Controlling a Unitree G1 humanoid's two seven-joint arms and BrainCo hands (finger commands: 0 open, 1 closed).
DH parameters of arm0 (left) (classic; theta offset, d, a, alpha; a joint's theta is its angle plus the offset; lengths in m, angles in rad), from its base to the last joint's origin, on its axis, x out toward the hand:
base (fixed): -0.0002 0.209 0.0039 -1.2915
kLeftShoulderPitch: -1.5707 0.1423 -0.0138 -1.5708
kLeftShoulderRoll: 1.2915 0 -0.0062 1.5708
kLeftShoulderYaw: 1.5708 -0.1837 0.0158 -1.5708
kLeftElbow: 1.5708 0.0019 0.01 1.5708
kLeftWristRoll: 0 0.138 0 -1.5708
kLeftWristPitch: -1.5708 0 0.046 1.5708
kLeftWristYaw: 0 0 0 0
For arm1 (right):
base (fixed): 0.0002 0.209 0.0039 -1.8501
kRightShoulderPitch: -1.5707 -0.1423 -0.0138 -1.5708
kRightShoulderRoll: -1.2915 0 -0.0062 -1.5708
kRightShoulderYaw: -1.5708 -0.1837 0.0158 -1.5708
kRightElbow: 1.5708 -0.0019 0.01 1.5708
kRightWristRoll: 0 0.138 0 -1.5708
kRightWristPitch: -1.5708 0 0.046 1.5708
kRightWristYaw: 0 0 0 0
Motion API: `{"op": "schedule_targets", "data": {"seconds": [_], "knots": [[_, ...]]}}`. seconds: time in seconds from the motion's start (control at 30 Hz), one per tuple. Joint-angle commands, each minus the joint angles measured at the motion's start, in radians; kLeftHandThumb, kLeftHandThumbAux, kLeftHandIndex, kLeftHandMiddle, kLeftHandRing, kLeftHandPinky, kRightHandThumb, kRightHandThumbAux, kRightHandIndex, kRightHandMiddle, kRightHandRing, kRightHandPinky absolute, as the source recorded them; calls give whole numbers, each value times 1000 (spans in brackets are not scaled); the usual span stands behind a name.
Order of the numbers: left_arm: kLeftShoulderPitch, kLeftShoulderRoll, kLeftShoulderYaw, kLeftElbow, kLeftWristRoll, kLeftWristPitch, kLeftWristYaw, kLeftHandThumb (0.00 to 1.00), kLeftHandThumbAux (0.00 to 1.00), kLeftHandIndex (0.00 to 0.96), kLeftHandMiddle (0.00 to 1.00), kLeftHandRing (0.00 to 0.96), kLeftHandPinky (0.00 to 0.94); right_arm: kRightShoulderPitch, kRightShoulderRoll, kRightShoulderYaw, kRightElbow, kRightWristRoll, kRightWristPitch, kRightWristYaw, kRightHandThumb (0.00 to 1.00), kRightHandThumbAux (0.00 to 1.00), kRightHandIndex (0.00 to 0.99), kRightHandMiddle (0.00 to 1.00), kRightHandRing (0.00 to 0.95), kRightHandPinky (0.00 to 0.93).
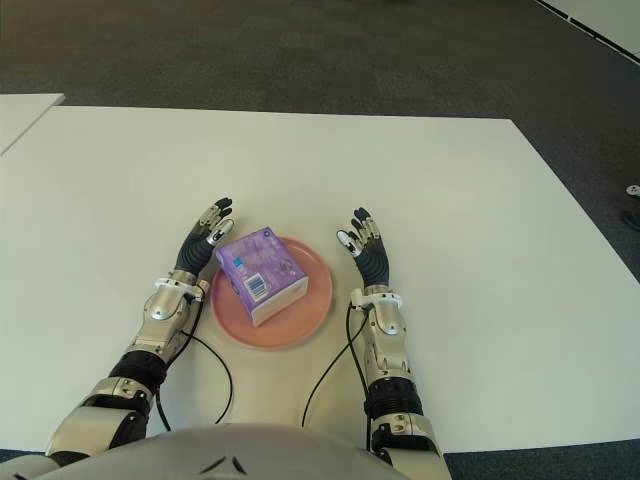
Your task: Put the tissue paper into the plate.
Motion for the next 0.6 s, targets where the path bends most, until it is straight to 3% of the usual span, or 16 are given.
{"op": "schedule_targets", "data": {"seconds": [0.03,0.37,0.6], "knots": [[76,-10,-13,17,16,53,12,0,348,0,0,0,0,76,8,0,85,-6,76,-12,583,588,19,38,22,49],[81,-19,1,-1,-6,80,18,0,380,0,0,0,0,73,22,-23,104,16,17,-10,565,586,23,29,15,29],[76,-22,12,-5,-19,87,18,0,391,0,0,0,0,67,45,-61,145,54,-61,-9,453,634,44,41,10,31]]}}
